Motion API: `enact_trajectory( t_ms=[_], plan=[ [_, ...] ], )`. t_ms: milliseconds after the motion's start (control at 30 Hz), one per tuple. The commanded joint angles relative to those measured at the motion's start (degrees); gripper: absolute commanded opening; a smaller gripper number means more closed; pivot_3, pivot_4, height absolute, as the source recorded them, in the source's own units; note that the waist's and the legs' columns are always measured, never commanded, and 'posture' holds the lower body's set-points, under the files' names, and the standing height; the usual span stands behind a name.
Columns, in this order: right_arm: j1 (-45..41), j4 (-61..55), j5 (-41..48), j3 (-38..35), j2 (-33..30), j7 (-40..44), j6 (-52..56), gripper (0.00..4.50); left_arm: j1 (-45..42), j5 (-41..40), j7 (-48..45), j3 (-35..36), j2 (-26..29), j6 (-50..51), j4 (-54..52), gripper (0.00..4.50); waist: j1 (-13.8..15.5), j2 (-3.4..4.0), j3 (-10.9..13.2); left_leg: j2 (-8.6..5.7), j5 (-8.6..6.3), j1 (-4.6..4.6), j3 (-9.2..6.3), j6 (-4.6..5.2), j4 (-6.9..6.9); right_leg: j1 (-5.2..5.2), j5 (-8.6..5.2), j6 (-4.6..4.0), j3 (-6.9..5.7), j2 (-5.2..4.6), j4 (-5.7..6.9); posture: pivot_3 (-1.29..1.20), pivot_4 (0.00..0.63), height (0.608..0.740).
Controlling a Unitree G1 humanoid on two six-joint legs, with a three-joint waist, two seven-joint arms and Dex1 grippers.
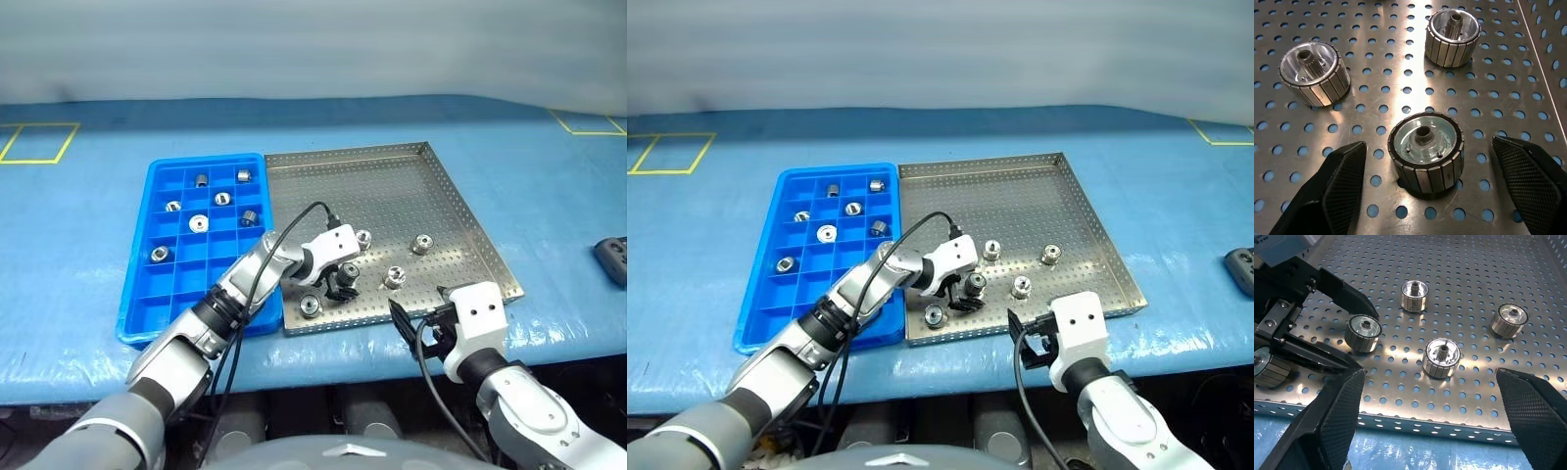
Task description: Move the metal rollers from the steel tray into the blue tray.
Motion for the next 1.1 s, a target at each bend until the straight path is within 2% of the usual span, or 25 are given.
enact_trajectory(
  t_ms=[33,133,267,333,433,533,633,700,867,1100],
  plan=[
    [-0.79,-2.22,1.18,-0.55,-0.92,-0.9,-0.04,4.5,0.32,-0.13,0.18,0.48,-0.93,0.3,-2.71,4.48,0.03,0.0,0.0,0.0,0.0,0.0,0.0,0.0,0.0,0.0,0.0,0.0,0.0,0.0,0.0,-0.14,0.15,0.74],
    [-1.18,-2.22,1.76,-0.43,-1.28,-1.37,0.16,4.5,0.36,-0.43,0.44,1.1,-1.2,0.58,-2.93,3.58,0.11,0.0,0.0,-0.01,0.0,0.0,0.0,0.0,-0.01,0.0,0.0,0.0,0.0,0.01,0.0,-0.14,0.15,0.74],
    [-1.68,-2.22,2.23,-0.44,-1.45,-1.65,0.49,4.5,0.32,-0.71,0.58,1.57,-1.39,0.97,-3.18,2.16,0.13,0.0,0.0,-0.04,0.0,0.0,0.0,0.01,0.0,0.0,0.0,0.01,0.01,0.01,0.0,-0.14,0.15,0.74],
    [-1.93,-2.22,2.35,-0.37,-1.56,-1.63,0.59,4.5,0.33,-1.37,0.86,2.47,-1.76,1.58,-3.57,1.68,0.12,0.0,0.0,-0.02,0.0,0.0,0.01,0.01,0.0,0.0,0.0,0.01,0.01,0.01,0.0,-0.12,0.15,0.74],
    [-2.78,-2.22,2.6,-0.29,-1.71,-1.46,1.11,4.5,0.15,-2.25,3.44,5.6,-3.08,1.63,-3.91,1.69,0.23,0.0,0.0,-0.02,0.0,0.0,0.01,0.01,0.0,0.0,0.01,0.01,0.02,0.01,0.0,-0.11,0.15,0.74],
    [-4.52,-2.22,2.87,-0.21,-1.95,-1.08,1.75,4.5,0.42,-3.76,9.64,12.17,-6.25,-0.42,-3.84,1.69,0.36,-0.01,0.0,-0.02,0.0,-0.01,0.02,0.01,0.01,0.0,0.03,0.05,0.03,0.01,0.0,-0.11,0.15,0.74],
    [-9.57,-2.16,3.14,1.05,-2.24,1.04,4.5,4.5,1.47,-4.63,16.85,19.47,-7.75,-1.41,-7.39,1.69,0.37,-0.01,0.01,-0.07,0.01,0.01,0.06,0.02,0.02,0.01,0.06,0.11,0.07,0.04,-0.01,-0.04,0.15,0.74],
    [-13.03,-1.59,3.21,2.15,-2.41,2.87,6.15,4.5,2.8,-4.75,19.28,21.86,-7.4,-1.31,-11.03,1.69,0.52,-0.01,0.01,-0.1,0.01,0.05,0.08,0.02,0.02,0.01,0.08,0.11,0.1,0.09,0.01,-0.01,0.15,0.74],
    [-25.51,3.33,2.67,8.45,-1.53,8.78,9.32,4.5,9.15,-5.72,21.59,26.62,-2.28,0.95,-25.23,1.69,1.86,-0.01,0.01,-0.14,0.01,0.11,0.06,0.02,-0.07,0.04,0.08,0.09,0.1,0.17,0.01,0.1,0.15,0.74],
    [-40.54,12.54,-0.78,18.84,2.65,17.32,8.66,4.5,19.49,-8.7,21.48,32.43,6.9,5.96,-42.04,1.69,5.66,-0.05,0.04,-0.15,0.02,0.07,0.0,0.01,-0.08,0.04,0.08,0.08,0.03,0.13,-0.03,0.25,0.15,0.74]
  ],
)
